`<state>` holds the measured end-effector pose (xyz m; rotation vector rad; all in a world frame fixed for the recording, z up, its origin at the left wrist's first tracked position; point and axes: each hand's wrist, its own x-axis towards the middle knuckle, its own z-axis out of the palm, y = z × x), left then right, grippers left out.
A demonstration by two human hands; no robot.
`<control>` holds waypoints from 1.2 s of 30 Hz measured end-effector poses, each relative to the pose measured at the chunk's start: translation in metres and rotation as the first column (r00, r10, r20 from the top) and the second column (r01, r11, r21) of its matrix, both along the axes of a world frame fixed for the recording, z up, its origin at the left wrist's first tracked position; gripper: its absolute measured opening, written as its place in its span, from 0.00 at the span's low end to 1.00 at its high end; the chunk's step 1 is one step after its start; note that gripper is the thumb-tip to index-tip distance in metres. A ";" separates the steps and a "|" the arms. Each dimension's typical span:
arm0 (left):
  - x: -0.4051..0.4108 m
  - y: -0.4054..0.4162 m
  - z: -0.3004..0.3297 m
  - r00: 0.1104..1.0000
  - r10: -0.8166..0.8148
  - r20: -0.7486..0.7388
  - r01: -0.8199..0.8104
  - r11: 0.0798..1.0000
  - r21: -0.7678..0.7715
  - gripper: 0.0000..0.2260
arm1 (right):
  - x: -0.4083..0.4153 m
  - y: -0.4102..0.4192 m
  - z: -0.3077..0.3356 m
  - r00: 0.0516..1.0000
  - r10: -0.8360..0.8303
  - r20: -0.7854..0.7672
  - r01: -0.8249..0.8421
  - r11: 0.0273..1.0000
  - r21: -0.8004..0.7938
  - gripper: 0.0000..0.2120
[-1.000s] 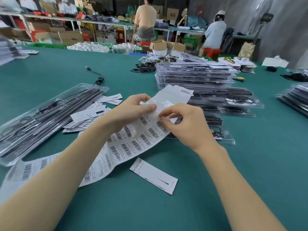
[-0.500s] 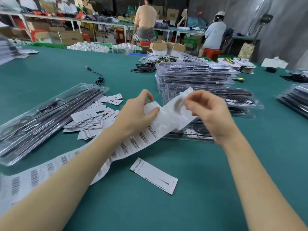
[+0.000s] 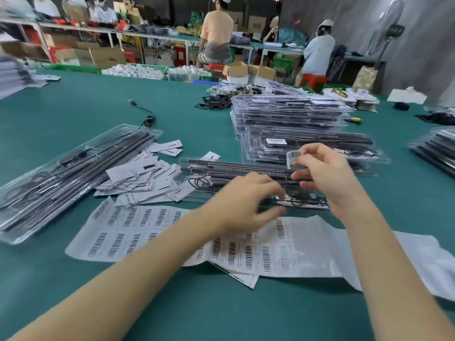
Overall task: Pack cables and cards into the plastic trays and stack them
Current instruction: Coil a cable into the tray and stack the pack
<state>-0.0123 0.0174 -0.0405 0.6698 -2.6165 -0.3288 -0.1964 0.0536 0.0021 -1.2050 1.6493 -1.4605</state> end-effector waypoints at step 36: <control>0.065 -0.055 0.019 0.834 0.458 -0.306 -0.075 0.645 0.761 0.02 | 0.056 -0.027 -0.015 0.971 0.147 -0.191 -0.128 0.986 0.106 0.05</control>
